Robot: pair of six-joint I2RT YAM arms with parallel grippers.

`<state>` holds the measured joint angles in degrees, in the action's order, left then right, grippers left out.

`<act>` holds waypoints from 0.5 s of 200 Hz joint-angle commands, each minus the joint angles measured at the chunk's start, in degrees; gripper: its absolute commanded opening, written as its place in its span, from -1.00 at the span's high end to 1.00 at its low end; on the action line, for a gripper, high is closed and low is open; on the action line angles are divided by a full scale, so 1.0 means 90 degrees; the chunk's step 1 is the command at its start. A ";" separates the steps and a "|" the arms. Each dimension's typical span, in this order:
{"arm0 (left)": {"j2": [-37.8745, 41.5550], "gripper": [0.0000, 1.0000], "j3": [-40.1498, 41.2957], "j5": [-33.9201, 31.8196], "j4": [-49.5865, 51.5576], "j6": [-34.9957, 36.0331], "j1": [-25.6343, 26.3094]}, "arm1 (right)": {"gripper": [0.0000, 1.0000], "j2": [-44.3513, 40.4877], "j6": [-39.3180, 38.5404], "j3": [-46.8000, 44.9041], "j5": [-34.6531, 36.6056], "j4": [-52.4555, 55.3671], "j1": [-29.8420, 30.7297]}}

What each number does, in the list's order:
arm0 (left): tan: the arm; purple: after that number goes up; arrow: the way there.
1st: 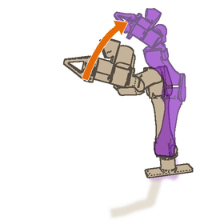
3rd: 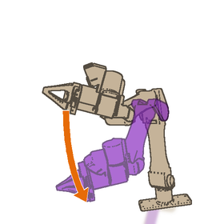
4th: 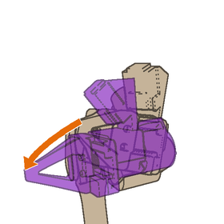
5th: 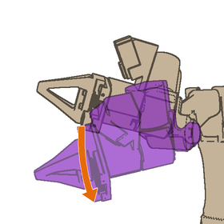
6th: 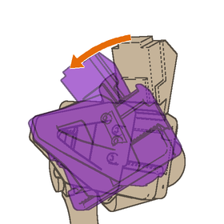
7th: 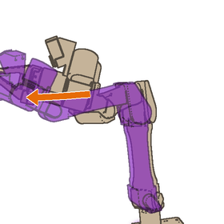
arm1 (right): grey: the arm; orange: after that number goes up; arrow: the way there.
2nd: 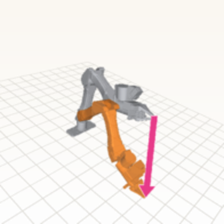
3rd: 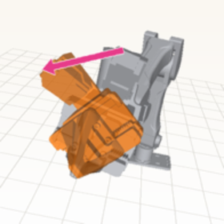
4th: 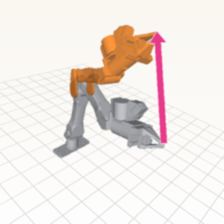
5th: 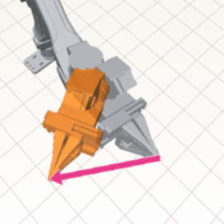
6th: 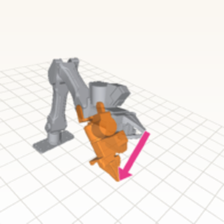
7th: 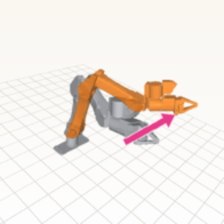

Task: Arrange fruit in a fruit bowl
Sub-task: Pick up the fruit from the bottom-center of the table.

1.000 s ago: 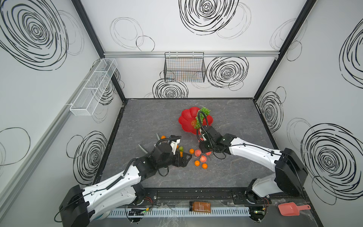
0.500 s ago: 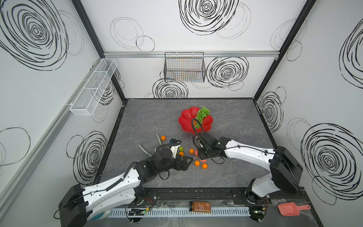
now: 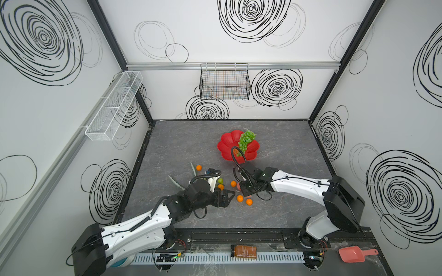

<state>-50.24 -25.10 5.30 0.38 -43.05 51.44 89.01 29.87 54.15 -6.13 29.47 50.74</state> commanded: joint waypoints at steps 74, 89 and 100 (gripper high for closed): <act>0.0008 -0.92 -0.0014 -0.0072 -0.0238 -0.0012 0.0027 | 0.80 -0.0105 0.0157 -0.0021 0.0031 0.0183 0.0069; 0.0017 -0.92 -0.0023 -0.0067 -0.0231 -0.0003 0.0027 | 0.82 -0.0204 0.0196 -0.0012 0.0091 0.0219 0.0067; 0.0027 -0.92 -0.0063 -0.0062 -0.0205 0.0012 0.0029 | 0.89 -0.0313 0.0216 -0.0021 0.0136 0.0226 0.0069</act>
<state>-50.26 -25.10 5.26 0.05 -43.05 51.44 88.86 30.83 54.15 -6.35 29.69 51.00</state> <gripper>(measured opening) 0.960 0.086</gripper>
